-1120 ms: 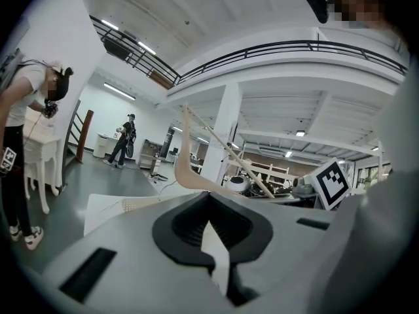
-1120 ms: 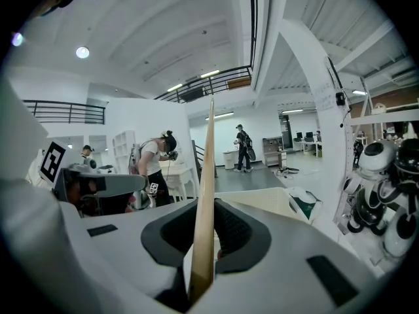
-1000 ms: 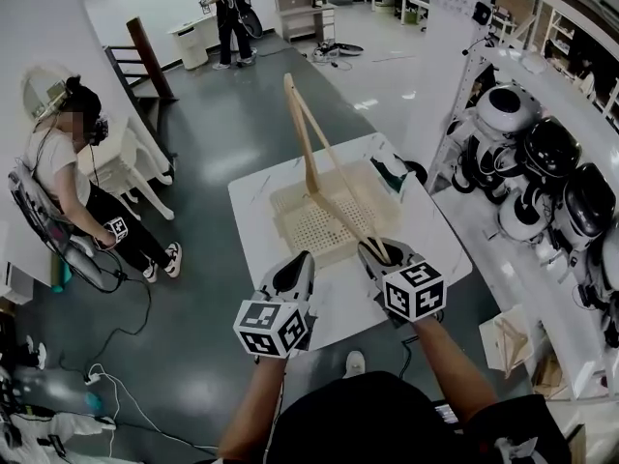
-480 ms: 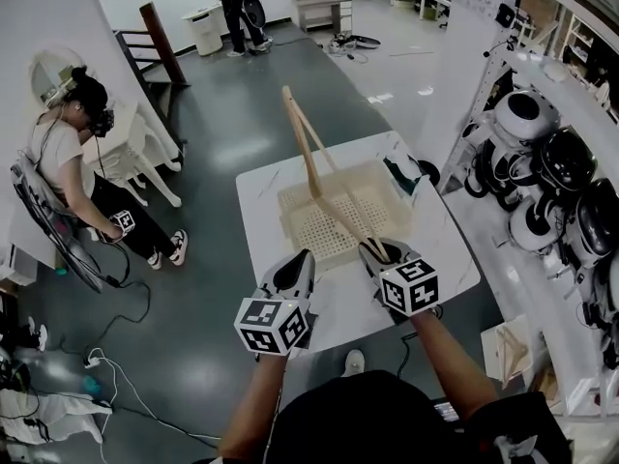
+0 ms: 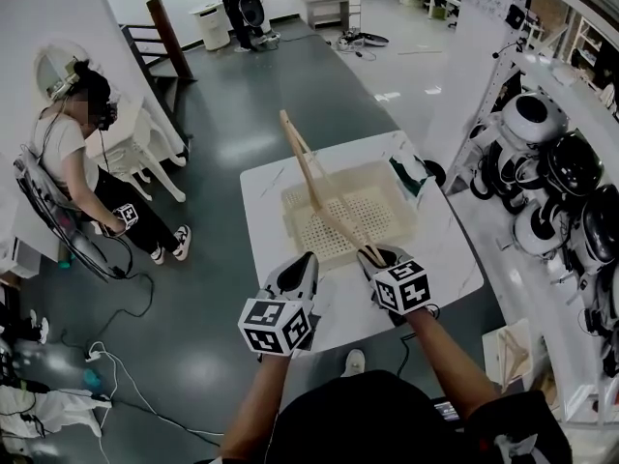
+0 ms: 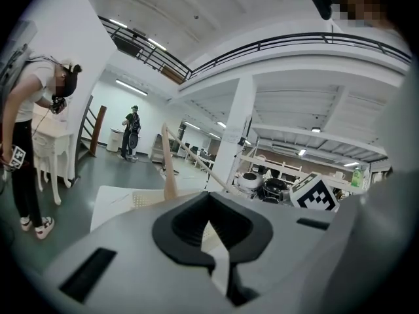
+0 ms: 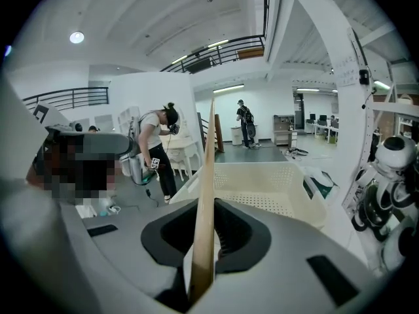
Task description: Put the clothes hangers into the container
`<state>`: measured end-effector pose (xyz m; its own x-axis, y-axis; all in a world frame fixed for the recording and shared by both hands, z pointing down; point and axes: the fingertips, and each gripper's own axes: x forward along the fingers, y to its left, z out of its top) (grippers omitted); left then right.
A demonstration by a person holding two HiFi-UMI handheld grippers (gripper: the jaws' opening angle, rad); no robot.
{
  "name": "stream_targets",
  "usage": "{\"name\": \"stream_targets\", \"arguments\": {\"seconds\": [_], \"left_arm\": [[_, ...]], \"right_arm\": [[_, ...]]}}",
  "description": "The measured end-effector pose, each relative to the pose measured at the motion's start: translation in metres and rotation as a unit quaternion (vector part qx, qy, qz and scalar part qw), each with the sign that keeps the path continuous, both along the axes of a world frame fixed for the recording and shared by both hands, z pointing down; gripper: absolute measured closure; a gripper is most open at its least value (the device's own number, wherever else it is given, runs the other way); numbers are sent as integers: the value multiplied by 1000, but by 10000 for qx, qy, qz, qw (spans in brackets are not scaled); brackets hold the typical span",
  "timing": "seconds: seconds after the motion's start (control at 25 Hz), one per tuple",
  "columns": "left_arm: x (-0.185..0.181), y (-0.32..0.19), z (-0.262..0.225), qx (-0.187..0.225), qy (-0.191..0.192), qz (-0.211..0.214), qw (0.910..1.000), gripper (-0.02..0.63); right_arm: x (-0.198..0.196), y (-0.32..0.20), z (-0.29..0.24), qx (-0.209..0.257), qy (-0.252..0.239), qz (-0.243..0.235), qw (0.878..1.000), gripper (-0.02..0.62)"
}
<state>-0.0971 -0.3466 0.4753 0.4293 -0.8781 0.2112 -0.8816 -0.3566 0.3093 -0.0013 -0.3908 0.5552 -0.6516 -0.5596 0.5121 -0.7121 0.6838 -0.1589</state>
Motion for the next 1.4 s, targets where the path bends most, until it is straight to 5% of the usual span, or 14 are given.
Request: {"name": "stream_targets", "arguments": {"seconds": [0.88,1.4], "left_arm": [[-2,6,19,-239,18,-24,9997,601],[-5,3,24,-368,36,-4,9993,601]], "right_arm": [[-2,8,46,-349,699,-202,9967,531],[-12,-1,34,-211,578,-136,9980,531]]}}
